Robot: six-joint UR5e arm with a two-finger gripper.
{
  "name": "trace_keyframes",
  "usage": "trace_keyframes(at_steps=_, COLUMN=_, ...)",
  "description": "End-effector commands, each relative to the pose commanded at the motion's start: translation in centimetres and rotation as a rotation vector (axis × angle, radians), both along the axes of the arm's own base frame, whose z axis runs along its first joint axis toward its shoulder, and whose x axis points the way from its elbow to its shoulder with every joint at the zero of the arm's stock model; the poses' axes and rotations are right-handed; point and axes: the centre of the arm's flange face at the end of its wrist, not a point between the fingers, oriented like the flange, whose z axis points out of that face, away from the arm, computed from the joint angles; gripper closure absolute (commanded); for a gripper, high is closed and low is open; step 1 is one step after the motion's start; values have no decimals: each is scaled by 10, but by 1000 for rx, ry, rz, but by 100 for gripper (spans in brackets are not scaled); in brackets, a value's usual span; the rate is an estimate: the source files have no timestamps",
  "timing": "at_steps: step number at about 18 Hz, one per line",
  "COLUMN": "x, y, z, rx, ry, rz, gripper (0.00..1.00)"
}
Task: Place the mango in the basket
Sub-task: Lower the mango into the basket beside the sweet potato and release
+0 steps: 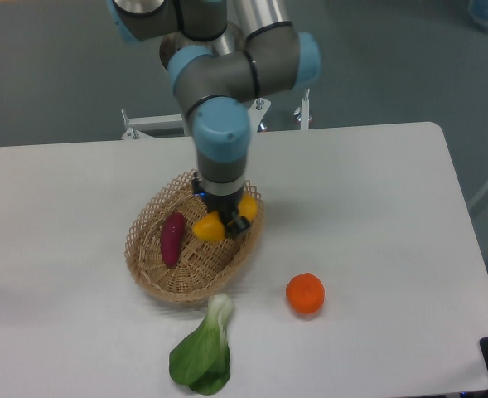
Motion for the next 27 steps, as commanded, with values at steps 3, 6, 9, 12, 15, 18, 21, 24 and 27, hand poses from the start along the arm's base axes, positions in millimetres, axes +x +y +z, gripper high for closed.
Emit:
trace_keyframes(at_steps=3, x=2, y=1, z=1, rx=4, ry=2, rz=5, gripper=43)
trace_keyframes(at_steps=6, x=1, y=2, z=1, rx=7, ry=0, rz=6, gripper=26)
trace_keyframes(at_steps=9, x=-1, y=4, z=2, rx=30, ry=18, rz=18, gripper=4)
trace_keyframes(at_steps=12, x=-2, y=6, z=5, rx=49, ry=25, rz=29, gripper=0)
trace_keyframes(at_steps=15, x=-4, y=7, z=6, rx=49, ry=25, rz=33, gripper=0)
trace_keyframes(at_steps=18, x=-17, y=7, z=14, rx=56, ry=45, rz=41, gripper=0)
trace_keyframes(at_steps=21, x=-42, y=8, z=28, rx=76, ry=64, rz=72, gripper=0)
trace_keyframes(at_steps=24, x=-74, y=8, z=38, rx=95, ry=81, rz=113, gripper=0)
trace_keyframes(at_steps=27, x=-107, y=5, z=46, rx=108, ry=97, rz=153, gripper=0)
